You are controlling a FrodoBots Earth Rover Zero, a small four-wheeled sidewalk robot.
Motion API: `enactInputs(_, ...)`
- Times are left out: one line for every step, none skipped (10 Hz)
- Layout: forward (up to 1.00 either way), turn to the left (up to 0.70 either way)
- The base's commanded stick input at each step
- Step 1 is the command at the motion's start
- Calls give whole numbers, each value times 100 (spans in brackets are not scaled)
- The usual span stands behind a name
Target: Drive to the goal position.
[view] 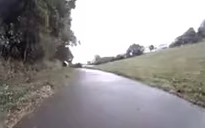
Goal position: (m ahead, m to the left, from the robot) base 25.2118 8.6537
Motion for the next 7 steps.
enactInputs(100, 9)
enactInputs(100, 9)
enactInputs(100, 10)
enactInputs(100, 10)
enactInputs(100, 10)
enactInputs(100, 10)
enactInputs(100, 10)
